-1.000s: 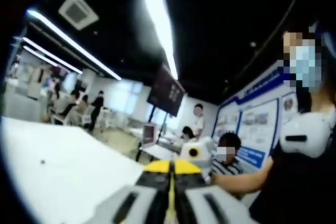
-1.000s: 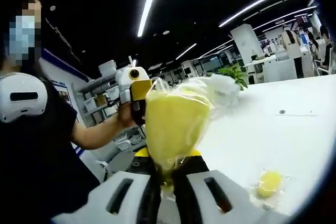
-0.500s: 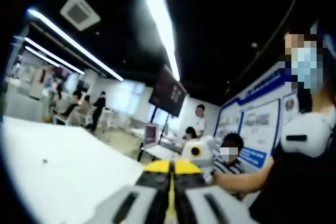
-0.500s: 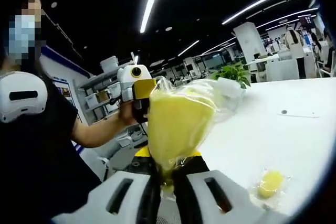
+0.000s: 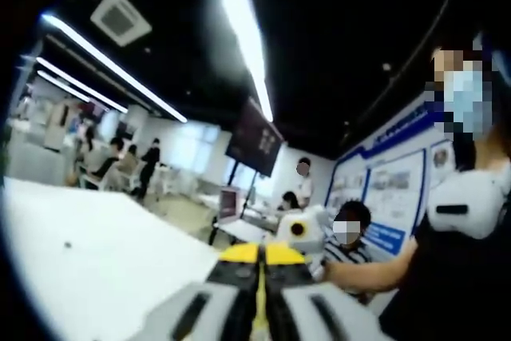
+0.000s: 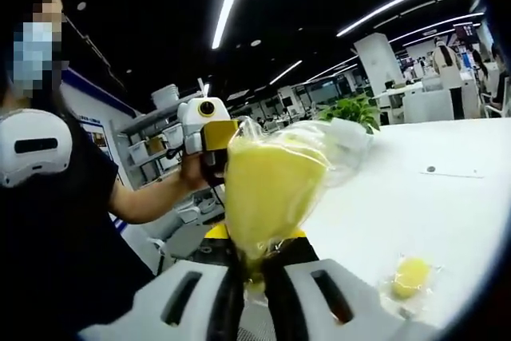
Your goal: Compare the silicone blocks by pressing each to a similar depth, holding the contact briefly, and releasing to observe deformation and rebound differences across the visible hardness samples.
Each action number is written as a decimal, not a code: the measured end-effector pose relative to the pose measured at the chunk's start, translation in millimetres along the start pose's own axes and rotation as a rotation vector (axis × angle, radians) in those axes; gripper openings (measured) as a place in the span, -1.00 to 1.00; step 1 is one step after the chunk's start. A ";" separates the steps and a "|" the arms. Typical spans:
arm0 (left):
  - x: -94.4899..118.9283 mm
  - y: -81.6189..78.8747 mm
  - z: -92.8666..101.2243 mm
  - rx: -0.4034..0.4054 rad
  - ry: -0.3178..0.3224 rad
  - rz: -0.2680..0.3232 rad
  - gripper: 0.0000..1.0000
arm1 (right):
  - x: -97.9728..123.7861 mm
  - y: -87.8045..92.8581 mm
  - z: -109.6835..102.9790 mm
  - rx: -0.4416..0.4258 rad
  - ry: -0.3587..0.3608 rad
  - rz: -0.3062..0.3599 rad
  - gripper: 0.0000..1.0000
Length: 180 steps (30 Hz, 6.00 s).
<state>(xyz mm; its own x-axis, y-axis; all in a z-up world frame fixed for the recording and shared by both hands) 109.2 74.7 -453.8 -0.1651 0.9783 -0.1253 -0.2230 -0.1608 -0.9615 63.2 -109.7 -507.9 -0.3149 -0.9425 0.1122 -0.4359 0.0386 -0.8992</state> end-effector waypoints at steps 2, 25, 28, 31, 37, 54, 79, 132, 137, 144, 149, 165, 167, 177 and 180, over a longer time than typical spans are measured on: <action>-0.3 0.3 0.6 -0.005 0.000 0.000 -1.00 | 0.3 0.2 0.8 0.000 -0.002 -0.001 -0.96; -3.3 3.3 1.1 -0.003 -0.012 -0.007 -1.00 | 1.8 3.1 6.4 -0.018 -0.010 0.004 -0.95; -3.6 3.5 1.0 -0.004 -0.013 -0.010 -1.00 | 1.8 3.5 6.6 -0.020 -0.012 0.003 -0.95; -3.9 3.8 1.1 -0.009 -0.016 -0.011 -1.00 | 2.2 3.3 7.0 -0.019 -0.015 -0.002 -0.95; -4.4 2.9 1.2 -0.013 -0.017 -0.007 -1.00 | 2.5 1.8 7.6 -0.015 -0.014 -0.003 -0.95; -5.7 5.0 0.4 -0.001 -0.016 -0.003 -1.00 | 1.7 2.7 12.3 -0.005 -0.025 -0.008 -0.96; -1.5 10.4 -9.6 0.040 -0.049 0.037 -1.00 | -15.2 13.0 30.3 0.142 0.067 0.073 -0.43; 40.8 76.8 -58.9 0.185 -0.366 -0.007 -1.00 | 48.1 122.1 89.1 0.089 0.641 -0.185 0.39; 42.6 100.6 -69.0 0.233 -0.397 -0.020 -1.00 | 49.8 130.8 93.2 0.125 0.690 -0.216 0.52; 39.4 121.7 -78.5 0.270 -0.435 -0.049 -1.00 | 53.3 141.9 99.6 0.128 0.724 -0.242 0.57; 37.7 128.9 -84.7 0.285 -0.456 -0.046 -1.00 | 55.5 146.8 102.5 0.123 0.739 -0.250 0.58; 43.9 154.5 -107.5 0.326 -0.570 -0.081 -1.00 | 55.5 156.3 107.4 0.156 0.755 -0.297 0.56; 44.1 155.8 -109.4 0.324 -0.580 -0.087 -1.00 | 55.6 158.5 108.3 0.184 0.766 -0.327 0.57; 47.2 162.2 -126.1 0.275 -0.637 -0.124 -1.00 | 55.8 160.4 110.1 0.178 0.775 -0.325 0.65; 49.7 161.7 -133.5 0.255 -0.664 -0.138 -1.00 | 57.4 163.4 112.8 0.163 0.783 -0.324 0.66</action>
<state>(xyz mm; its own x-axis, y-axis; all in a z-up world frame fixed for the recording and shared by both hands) 193.2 114.8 -648.1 -0.6499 0.7189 0.2464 -0.4877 -0.1458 -0.8608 69.0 -195.0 -696.0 -0.7126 -0.3956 0.5794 -0.4977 -0.2971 -0.8149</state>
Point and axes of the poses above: the point that each gripper's makers call its tool centre point, and the gripper's own axes: x roughly backward along the fingers, z roughly to its right, y roughly out of its underside, the point moved 9 cm from there along x, roughly backward along the fingers, and after that the axes turned 3 degrees about -x, right-handed, at the moved point
